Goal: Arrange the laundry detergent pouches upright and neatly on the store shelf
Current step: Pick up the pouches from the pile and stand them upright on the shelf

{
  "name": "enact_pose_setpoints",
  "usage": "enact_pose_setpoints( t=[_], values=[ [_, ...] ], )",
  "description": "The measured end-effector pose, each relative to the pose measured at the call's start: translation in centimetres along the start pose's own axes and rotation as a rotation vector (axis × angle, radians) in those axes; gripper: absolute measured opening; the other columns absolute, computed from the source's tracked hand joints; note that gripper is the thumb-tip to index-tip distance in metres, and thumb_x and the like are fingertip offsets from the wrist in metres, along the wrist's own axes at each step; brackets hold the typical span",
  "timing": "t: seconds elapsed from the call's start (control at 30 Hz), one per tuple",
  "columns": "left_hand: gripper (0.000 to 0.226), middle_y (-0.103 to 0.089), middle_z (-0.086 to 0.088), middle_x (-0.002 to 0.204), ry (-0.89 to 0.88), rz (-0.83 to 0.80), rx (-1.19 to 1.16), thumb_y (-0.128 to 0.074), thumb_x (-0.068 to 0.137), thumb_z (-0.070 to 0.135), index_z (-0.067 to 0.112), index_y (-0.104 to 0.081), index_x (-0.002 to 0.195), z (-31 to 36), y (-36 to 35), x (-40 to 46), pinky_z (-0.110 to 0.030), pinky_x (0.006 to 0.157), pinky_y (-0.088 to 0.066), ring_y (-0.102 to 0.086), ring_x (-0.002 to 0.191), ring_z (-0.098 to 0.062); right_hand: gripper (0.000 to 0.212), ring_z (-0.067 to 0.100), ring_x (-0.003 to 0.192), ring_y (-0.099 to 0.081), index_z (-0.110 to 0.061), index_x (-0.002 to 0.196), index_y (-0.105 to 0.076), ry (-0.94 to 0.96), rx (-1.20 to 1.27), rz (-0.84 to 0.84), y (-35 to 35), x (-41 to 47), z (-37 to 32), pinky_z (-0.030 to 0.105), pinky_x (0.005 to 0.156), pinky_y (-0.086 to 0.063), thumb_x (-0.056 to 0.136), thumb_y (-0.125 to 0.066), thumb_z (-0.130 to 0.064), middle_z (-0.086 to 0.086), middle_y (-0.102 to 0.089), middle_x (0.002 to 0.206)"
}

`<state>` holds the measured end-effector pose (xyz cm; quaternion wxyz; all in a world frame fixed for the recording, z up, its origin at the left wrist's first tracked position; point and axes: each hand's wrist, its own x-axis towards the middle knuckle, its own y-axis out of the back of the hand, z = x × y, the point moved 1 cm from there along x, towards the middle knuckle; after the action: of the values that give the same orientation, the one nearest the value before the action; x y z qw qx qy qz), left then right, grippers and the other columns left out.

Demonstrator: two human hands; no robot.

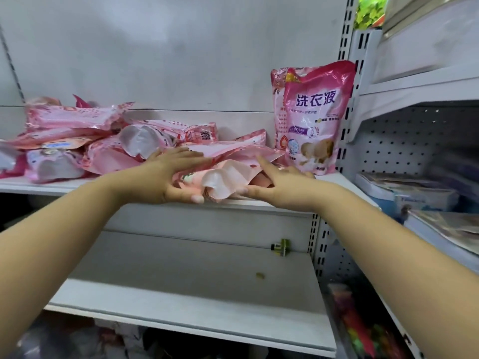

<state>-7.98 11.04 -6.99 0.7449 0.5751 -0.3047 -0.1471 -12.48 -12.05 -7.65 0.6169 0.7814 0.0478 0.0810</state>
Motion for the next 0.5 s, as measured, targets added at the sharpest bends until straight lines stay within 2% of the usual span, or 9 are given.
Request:
enact_pose_setpoints(
  t=[0.07,0.13,0.2,0.23,0.27,0.3,0.33,0.43,0.5],
  values=[
    [0.093,-0.024,0.02,0.147,0.036,-0.026,-0.085,-0.025,0.034,0.102,0.065,-0.013,0.118,1.7,1.1,-0.4,-0.041,0.116,-0.008,-0.016,0.138,-0.004,0.096,0.022,0.145,0.002,-0.033,0.147,0.01,-0.033,0.062,0.0,0.4,-0.5,0.8,0.05,0.114,-0.004,0.072,-0.024,-0.083,-0.003,-0.003,0.157],
    [0.085,-0.018,0.033,0.141,0.031,-0.042,-0.077,-0.026,0.042,0.097,0.065,-0.017,0.12,4.0,1.2,-0.4,-0.041,0.117,0.003,-0.009,0.136,0.006,0.101,0.02,0.145,-0.003,-0.034,0.148,0.005,-0.015,0.07,0.015,0.5,-0.9,1.2,0.051,0.115,-0.007,0.066,-0.02,-0.089,-0.004,-0.007,0.157],
    [0.076,-0.026,0.027,0.144,0.03,-0.044,-0.026,-0.029,0.062,0.087,0.058,-0.019,0.132,5.8,0.5,-0.1,-0.041,0.117,0.004,-0.022,0.137,0.001,0.099,0.018,0.144,-0.007,-0.039,0.146,-0.005,0.01,0.003,0.027,0.2,-1.9,1.5,0.049,0.114,-0.008,0.063,-0.018,-0.091,-0.005,-0.015,0.156],
    [0.068,-0.037,0.019,0.142,0.048,-0.051,-0.027,-0.034,0.074,0.08,0.055,-0.021,0.135,6.6,0.2,0.0,-0.041,0.115,-0.006,-0.045,0.124,-0.007,0.091,0.017,0.143,-0.008,-0.04,0.146,-0.009,0.018,-0.032,0.04,0.0,-2.4,1.6,0.046,0.113,-0.009,0.068,-0.021,-0.087,-0.006,-0.017,0.155],
    [0.058,-0.049,0.014,0.131,0.073,-0.053,-0.06,-0.038,0.083,0.07,0.053,-0.023,0.136,7.0,0.1,0.0,-0.04,0.111,-0.017,-0.061,0.096,-0.013,0.081,0.016,0.142,-0.01,-0.04,0.146,-0.013,0.024,-0.065,0.056,-0.1,-3.0,1.6,0.043,0.11,-0.009,0.075,-0.024,-0.08,-0.007,-0.019,0.155],
    [0.051,-0.057,0.012,0.118,0.092,-0.043,-0.096,-0.039,0.087,0.061,0.052,-0.024,0.136,7.3,0.0,0.0,-0.041,0.108,-0.026,-0.061,0.075,-0.013,0.074,0.015,0.141,-0.012,-0.039,0.144,-0.017,0.037,-0.094,0.079,-0.2,-3.7,1.7,0.041,0.109,-0.01,0.08,-0.026,-0.074,-0.009,-0.021,0.154],
    [0.049,-0.062,0.009,0.11,0.101,-0.022,-0.104,-0.038,0.089,0.056,0.051,-0.026,0.137,7.4,-0.1,0.1,-0.042,0.107,-0.027,-0.06,0.073,-0.011,0.07,0.015,0.139,-0.014,-0.039,0.143,-0.02,0.052,-0.123,0.101,-0.2,-4.3,1.7,0.039,0.108,-0.011,0.082,-0.028,-0.071,-0.011,-0.023,0.153],
    [0.05,-0.066,0.0,0.108,0.105,0.084,0.012,-0.035,0.09,0.054,0.047,-0.027,0.139,7.0,-0.9,0.6,-0.044,0.113,-0.017,-0.05,0.114,-0.016,0.066,0.014,0.136,-0.02,-0.038,0.142,-0.026,0.066,-0.208,0.122,0.0,-5.8,2.2,0.037,0.109,-0.011,0.084,-0.037,-0.066,-0.014,-0.031,0.149],
    [0.05,-0.064,0.009,0.088,0.122,0.138,0.043,-0.033,0.089,0.057,0.047,-0.029,0.138,6.9,-1.7,1.2,-0.046,0.114,-0.012,-0.047,0.122,-0.018,0.055,0.014,0.128,-0.033,-0.037,0.135,-0.041,0.073,-0.141,0.185,0.4,-6.1,2.7,0.038,0.109,-0.018,0.085,-0.044,-0.059,-0.013,-0.048,0.136]
  ],
)
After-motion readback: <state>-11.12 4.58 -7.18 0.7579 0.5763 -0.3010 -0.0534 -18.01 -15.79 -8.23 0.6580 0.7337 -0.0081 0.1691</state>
